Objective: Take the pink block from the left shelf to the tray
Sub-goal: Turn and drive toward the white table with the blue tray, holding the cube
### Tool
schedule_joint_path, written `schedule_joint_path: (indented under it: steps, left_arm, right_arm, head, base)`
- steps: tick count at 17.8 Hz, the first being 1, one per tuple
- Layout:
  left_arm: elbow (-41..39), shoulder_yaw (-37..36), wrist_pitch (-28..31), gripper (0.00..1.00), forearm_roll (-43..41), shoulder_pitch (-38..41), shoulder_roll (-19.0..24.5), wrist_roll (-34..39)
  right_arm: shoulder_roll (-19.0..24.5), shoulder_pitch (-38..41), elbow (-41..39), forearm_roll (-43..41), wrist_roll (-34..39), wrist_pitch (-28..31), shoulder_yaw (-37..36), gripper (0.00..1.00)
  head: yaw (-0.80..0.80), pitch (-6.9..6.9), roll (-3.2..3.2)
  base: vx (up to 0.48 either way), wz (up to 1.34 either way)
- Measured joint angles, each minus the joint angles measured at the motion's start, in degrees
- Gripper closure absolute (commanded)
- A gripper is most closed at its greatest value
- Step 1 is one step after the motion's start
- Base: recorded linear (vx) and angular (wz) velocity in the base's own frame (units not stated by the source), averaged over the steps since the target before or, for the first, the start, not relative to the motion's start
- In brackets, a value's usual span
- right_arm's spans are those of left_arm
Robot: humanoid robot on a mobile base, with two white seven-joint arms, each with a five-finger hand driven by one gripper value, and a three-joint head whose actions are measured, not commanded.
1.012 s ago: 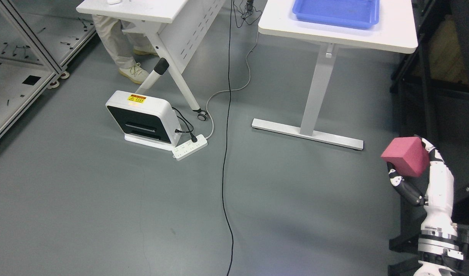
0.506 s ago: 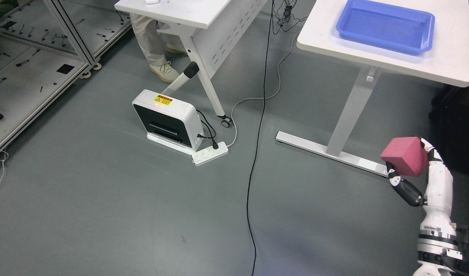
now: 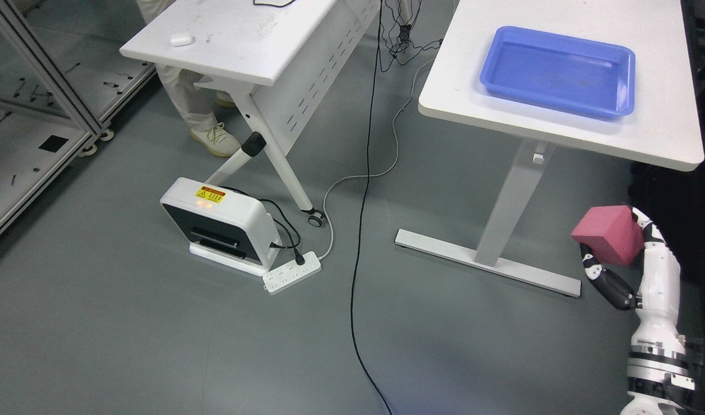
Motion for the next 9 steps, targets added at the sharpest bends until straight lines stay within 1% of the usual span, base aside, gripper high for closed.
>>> schedule_joint_path:
  steps: [9]
  left_arm:
    - [0.00, 0.00, 0.00, 0.00, 0.00, 0.00, 0.00, -0.05]
  right_arm:
    - [0.00, -0.07, -0.02, 0.00, 0.07, 0.01, 0.02, 0.97]
  head:
    - [0.00, 0.00, 0.00]
  base:
    - [0.383, -0.13]
